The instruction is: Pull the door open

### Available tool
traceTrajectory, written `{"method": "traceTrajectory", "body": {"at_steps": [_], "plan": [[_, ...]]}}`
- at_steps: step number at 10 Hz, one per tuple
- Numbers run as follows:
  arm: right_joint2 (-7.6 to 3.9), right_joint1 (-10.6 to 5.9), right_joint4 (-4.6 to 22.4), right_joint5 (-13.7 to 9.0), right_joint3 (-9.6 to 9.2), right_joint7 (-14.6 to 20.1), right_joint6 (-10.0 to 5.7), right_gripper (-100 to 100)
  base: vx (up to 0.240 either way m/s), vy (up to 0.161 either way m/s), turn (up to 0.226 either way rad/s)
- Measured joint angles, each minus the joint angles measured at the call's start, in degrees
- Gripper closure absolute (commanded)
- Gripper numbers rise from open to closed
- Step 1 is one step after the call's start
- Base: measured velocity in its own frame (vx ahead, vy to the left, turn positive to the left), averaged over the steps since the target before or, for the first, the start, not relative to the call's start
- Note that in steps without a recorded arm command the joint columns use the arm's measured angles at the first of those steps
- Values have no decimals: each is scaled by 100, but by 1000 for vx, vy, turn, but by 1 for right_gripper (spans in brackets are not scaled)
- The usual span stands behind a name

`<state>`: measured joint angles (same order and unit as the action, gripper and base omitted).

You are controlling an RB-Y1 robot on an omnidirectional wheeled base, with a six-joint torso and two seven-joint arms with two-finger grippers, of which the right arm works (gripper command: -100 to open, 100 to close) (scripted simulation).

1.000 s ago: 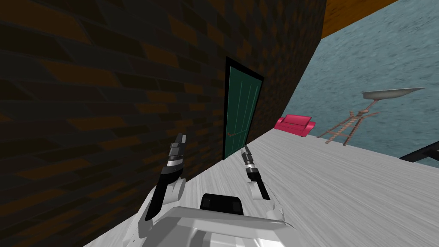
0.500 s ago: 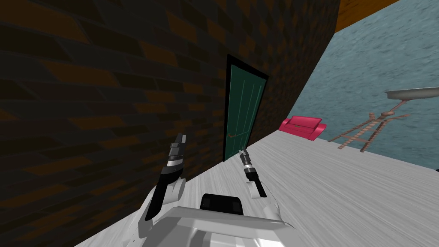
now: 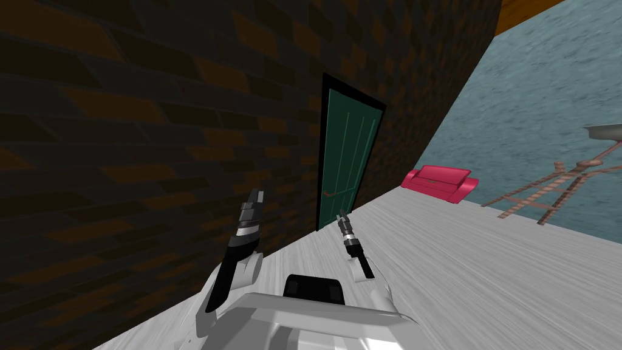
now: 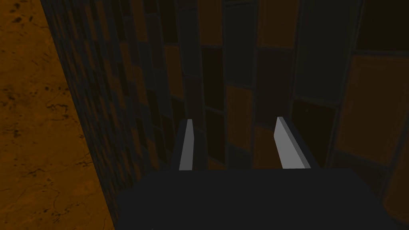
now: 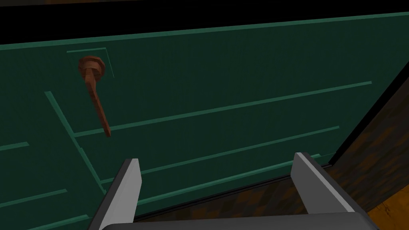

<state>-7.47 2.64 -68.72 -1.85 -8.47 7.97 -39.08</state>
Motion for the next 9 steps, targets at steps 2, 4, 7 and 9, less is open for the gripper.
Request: {"method": "traceTrajectory", "body": {"at_steps": [2,4,7,9], "plan": [[-33,-109,307,0,-72,43,-92,-100,92,-86,91],[-60,-239,595,0,-140,76,-173,-100,60,-66,54],[-90,-394,1001,-4,-203,118,-295,-100,52,-58,72],[-114,-512,1258,-4,-268,151,-351,-100,60,-70,53]]}}
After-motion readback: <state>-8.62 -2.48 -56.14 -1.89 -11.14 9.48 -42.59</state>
